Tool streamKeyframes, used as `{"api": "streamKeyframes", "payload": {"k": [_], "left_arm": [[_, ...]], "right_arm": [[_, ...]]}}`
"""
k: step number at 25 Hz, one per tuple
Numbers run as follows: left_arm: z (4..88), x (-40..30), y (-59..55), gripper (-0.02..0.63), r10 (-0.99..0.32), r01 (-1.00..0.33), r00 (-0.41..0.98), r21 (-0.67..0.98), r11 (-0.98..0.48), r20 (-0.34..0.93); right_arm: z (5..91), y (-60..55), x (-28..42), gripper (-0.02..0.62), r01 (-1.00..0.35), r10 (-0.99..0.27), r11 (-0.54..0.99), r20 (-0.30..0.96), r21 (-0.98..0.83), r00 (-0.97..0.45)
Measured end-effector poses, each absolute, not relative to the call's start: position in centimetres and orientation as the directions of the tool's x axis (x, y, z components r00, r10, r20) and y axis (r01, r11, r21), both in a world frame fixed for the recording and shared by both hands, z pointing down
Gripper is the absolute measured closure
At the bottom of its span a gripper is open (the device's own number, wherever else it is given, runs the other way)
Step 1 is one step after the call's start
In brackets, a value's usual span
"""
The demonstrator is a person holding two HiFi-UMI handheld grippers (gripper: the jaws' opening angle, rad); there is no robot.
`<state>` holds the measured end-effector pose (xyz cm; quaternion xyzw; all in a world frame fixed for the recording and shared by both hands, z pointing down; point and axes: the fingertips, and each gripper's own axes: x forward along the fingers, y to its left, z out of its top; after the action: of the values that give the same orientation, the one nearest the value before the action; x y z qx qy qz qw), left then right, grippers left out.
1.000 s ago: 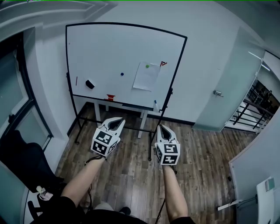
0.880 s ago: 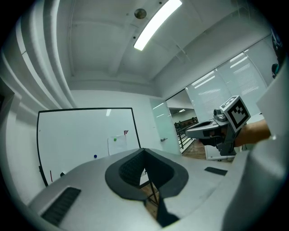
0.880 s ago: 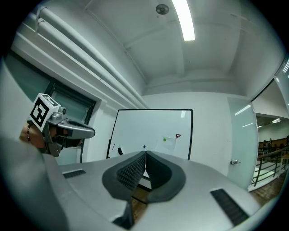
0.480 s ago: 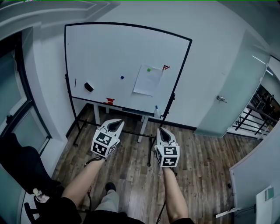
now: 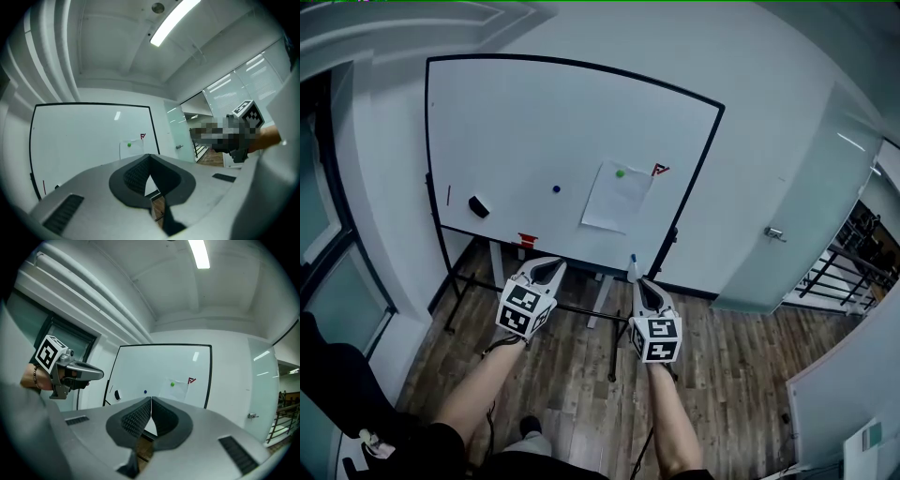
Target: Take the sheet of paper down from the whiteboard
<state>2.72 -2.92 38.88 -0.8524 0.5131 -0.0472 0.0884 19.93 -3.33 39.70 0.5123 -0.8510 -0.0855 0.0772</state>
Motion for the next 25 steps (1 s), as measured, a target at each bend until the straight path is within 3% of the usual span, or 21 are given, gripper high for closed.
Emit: {"api": "streamKeyframes", "payload": {"k": [12,25], "left_arm": [[38.9,-2.1,-15.6,0.586,-0.864,-0.844,0.503,-0.211,-0.493,0.007],[40.3,-5.0,-21.4,0.586,-0.854,-0.835,0.520,-0.198,-0.513,0.022]], "right_arm": [[39.1,-16.2,14.6,0.571,-0.865,-0.894,0.444,0.051,0.236,-0.445],[40.0,-21.5,11.2,0.571,-0.869,-0.899,0.435,0.059,0.235,-0.434]]}}
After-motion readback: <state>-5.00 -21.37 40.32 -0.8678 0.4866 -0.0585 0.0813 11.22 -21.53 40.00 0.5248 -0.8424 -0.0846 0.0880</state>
